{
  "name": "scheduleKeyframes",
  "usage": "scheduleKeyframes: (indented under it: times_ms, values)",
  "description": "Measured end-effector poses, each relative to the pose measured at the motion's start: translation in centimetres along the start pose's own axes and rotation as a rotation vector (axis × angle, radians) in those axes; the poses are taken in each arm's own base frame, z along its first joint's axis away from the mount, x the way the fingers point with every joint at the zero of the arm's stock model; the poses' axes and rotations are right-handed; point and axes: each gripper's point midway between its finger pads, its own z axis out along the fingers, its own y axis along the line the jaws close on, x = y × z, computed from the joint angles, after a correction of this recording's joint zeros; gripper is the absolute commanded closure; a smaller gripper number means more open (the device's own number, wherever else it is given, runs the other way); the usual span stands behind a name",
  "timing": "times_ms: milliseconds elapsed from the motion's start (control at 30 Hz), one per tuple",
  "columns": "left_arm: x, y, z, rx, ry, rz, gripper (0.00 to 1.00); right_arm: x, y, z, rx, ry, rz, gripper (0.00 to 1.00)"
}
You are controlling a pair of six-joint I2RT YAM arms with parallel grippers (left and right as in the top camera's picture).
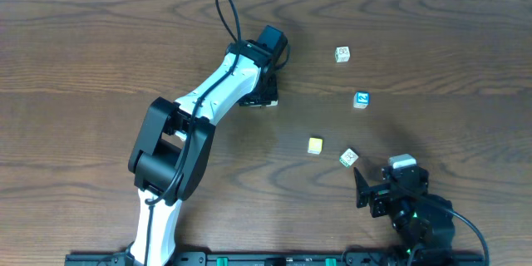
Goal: Spell out Ai2
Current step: 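Carry the 'A' block to the left of the 'I' block, then lower the 'A' block beside the 'I' block and release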
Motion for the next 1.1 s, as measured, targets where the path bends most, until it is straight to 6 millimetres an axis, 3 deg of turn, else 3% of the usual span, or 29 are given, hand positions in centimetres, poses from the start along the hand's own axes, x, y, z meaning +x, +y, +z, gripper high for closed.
scheduleKeyframes:
  times_ms: [833, 1100]
  values:
    - [-0.3, 0.1, 0.0, -0.005, -0.016, -0.015, 0.94, 0.0, 0.0, 0.0, 0.0, 0.0, 0.0, 0.01]
    - [0.4, 0.8, 1.1, -0.028, -0.007, -0.014, 0.94, 0.0, 0.0, 0.0, 0.0, 0.0, 0.0, 0.01]
